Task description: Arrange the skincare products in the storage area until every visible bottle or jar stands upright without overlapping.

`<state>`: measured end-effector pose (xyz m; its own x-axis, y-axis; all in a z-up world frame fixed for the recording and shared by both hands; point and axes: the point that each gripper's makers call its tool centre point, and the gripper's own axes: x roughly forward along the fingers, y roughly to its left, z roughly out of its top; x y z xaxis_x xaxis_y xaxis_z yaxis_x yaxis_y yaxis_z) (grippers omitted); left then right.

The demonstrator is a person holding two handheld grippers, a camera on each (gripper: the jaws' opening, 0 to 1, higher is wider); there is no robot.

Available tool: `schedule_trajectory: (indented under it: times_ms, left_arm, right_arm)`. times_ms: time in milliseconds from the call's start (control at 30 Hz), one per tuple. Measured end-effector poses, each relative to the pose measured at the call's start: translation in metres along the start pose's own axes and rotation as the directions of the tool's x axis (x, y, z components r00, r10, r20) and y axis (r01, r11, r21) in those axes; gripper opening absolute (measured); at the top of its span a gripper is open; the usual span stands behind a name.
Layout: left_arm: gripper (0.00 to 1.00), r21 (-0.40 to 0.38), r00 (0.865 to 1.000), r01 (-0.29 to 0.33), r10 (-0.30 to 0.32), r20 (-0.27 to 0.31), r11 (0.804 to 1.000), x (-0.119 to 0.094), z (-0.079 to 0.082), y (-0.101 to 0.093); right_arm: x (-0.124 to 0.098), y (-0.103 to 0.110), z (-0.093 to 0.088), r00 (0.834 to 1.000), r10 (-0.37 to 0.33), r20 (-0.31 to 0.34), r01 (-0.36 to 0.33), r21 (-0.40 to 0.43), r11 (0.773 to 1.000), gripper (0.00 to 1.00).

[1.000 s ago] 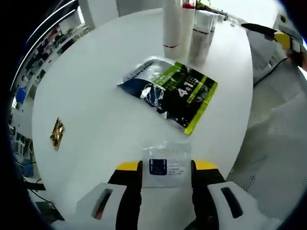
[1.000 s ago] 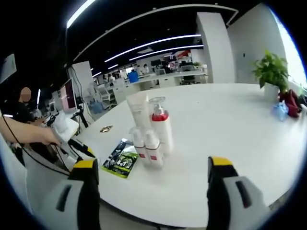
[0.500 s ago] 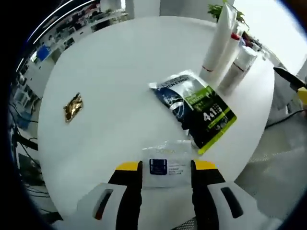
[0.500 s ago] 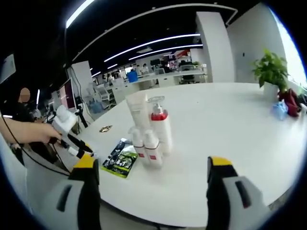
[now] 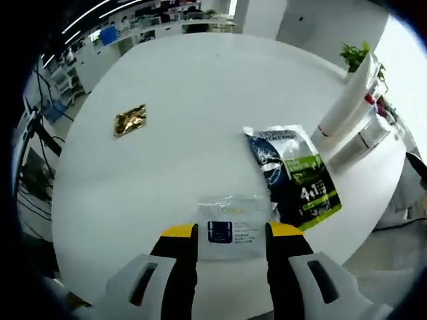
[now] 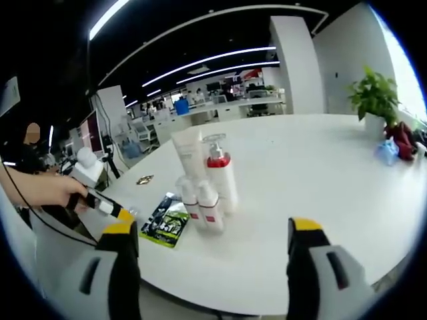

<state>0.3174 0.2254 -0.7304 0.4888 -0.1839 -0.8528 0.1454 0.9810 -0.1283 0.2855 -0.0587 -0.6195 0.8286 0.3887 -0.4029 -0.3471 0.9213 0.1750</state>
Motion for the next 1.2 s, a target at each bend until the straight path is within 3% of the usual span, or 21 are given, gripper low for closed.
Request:
schedule_trajectory:
  times_ms: [100,433,1200]
  left_arm:
    - [0.37,-0.073,1.000,-0.010,0.011,0.018,0.997,0.002,0.000,-0.001]
    - [0.37,-0.136,0.998,-0.044,0.049,0.035,0.990,0.009,0.004,-0.004]
    - [0.38,-0.166,0.994,-0.089,0.099,0.051,0.982,0.017,0.009,0.002]
  right_arm:
    - [0.000,0.000,0.000,1.000,-0.001,-0.001,0.001,0.002,1.000,0.93]
    - [-0.001,-0.001,-0.001,1.000,-0.008,-0.002,0.008,0.006,1.000,0.92]
    - [0.000,-0.005,-0.001,1.000,-0.027,-0.003,0.027,0.012,1.000,0.92]
